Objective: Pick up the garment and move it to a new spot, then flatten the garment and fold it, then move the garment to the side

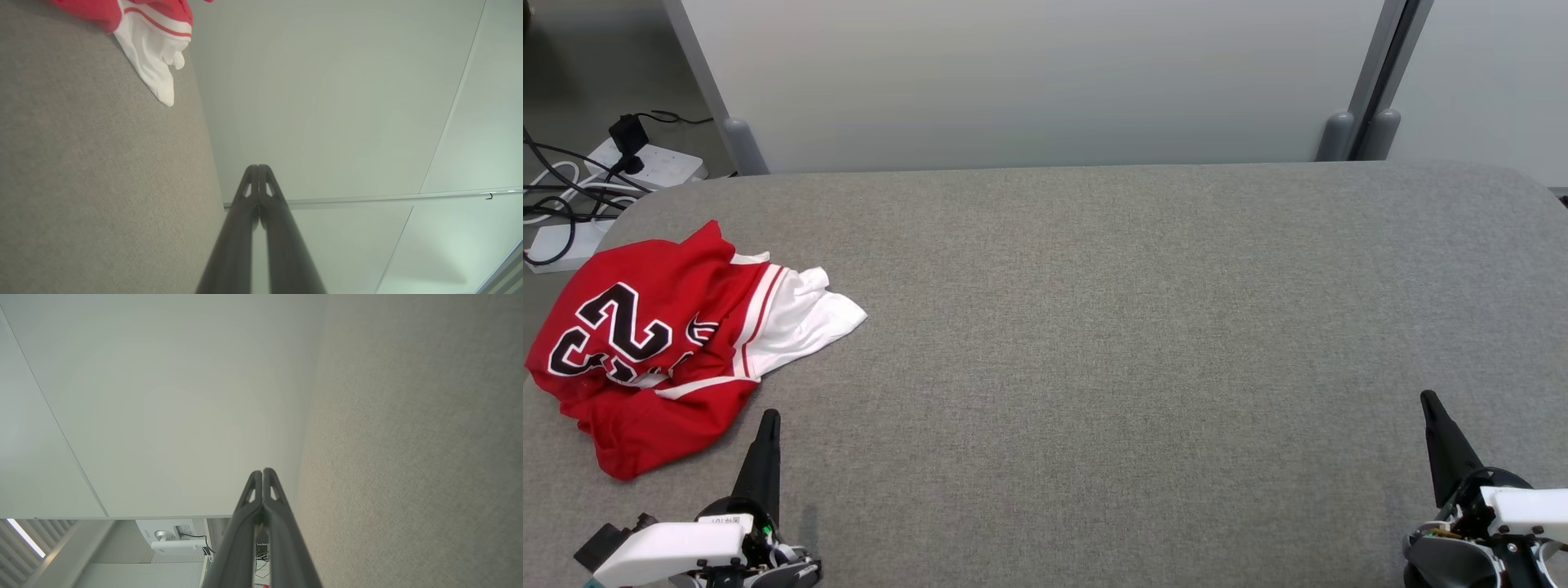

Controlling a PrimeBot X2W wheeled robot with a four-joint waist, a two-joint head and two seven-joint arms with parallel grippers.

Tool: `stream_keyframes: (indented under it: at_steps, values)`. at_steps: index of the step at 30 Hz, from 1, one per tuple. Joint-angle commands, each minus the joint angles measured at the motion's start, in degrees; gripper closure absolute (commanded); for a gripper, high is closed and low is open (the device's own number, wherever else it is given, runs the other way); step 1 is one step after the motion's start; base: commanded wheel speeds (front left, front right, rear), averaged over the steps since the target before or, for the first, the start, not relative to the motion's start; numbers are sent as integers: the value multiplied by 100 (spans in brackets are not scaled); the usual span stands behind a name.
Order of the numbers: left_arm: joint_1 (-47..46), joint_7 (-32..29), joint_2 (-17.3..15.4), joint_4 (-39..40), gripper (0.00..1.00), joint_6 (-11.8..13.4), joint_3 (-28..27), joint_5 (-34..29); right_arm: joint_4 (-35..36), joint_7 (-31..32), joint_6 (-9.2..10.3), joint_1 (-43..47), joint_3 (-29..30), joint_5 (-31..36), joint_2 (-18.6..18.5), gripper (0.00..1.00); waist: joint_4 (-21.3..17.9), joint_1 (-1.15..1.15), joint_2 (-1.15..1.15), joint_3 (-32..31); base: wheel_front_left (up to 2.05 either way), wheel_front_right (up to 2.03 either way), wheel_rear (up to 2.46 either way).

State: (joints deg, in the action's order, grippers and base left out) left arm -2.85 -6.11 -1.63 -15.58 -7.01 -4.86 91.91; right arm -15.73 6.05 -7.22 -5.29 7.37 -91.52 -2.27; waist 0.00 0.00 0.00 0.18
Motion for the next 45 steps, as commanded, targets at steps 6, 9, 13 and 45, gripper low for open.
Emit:
stream_keyframes:
  at_steps: [6, 9, 13, 45]
  values:
    - [-333, -35, -124, 156, 100, -47, -163, 28, 170, 42, -26, -89, -87, -67, -61, 100, 0, 0, 0, 0, 0, 0, 0]
    - [-333, -35, -124, 156, 100, -47, -163, 28, 170, 42, -26, -89, -87, -67, -61, 100, 0, 0, 0, 0, 0, 0, 0]
    - [-333, -35, -124, 156, 100, -47, -163, 28, 170, 42, -26, -89, -87, -67, -61, 100, 0, 0, 0, 0, 0, 0, 0]
    - [-333, -35, -124, 156, 100, -47, -163, 28, 170, 42, -26, -89, -87, -67, -61, 100, 0, 0, 0, 0, 0, 0, 0]
